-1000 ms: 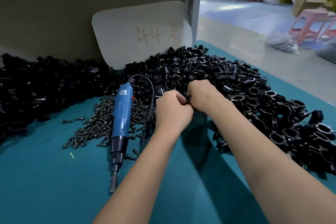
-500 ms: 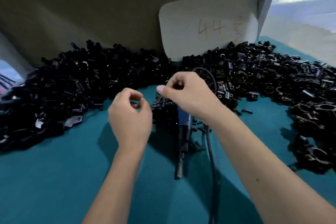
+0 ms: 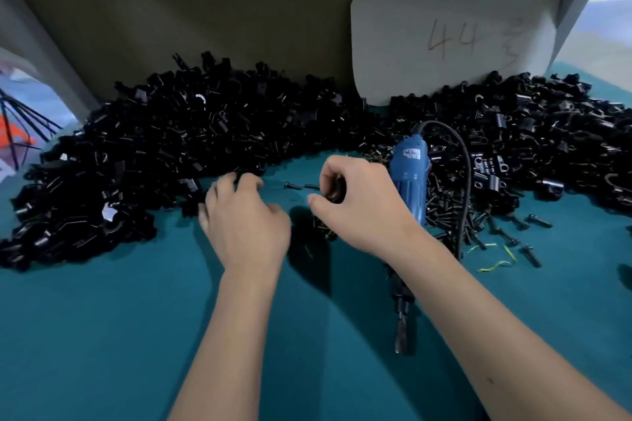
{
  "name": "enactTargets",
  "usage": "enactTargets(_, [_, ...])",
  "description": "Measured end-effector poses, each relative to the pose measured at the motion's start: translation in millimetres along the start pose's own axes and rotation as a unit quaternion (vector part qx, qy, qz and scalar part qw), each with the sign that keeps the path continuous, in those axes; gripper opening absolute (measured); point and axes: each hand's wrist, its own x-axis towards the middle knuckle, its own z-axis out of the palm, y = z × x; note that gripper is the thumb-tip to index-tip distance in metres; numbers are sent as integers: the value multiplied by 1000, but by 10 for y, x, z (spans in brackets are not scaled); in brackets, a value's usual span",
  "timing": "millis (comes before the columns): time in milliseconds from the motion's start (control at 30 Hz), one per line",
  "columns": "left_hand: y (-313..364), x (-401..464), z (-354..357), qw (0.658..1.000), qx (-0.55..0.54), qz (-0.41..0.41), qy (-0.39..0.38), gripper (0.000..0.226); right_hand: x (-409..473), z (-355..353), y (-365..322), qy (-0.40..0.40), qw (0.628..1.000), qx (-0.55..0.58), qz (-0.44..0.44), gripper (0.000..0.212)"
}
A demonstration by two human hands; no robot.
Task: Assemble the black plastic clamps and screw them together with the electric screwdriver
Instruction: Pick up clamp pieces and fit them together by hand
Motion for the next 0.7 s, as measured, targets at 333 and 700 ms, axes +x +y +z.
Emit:
enactTargets(333, [257, -146, 143, 989, -134, 30, 48, 31, 33, -236, 76, -1, 999, 37, 34, 33])
enactTargets(700, [178, -101, 198, 984, -133, 120, -22, 21, -15, -340, 161, 19, 998, 57, 6, 14])
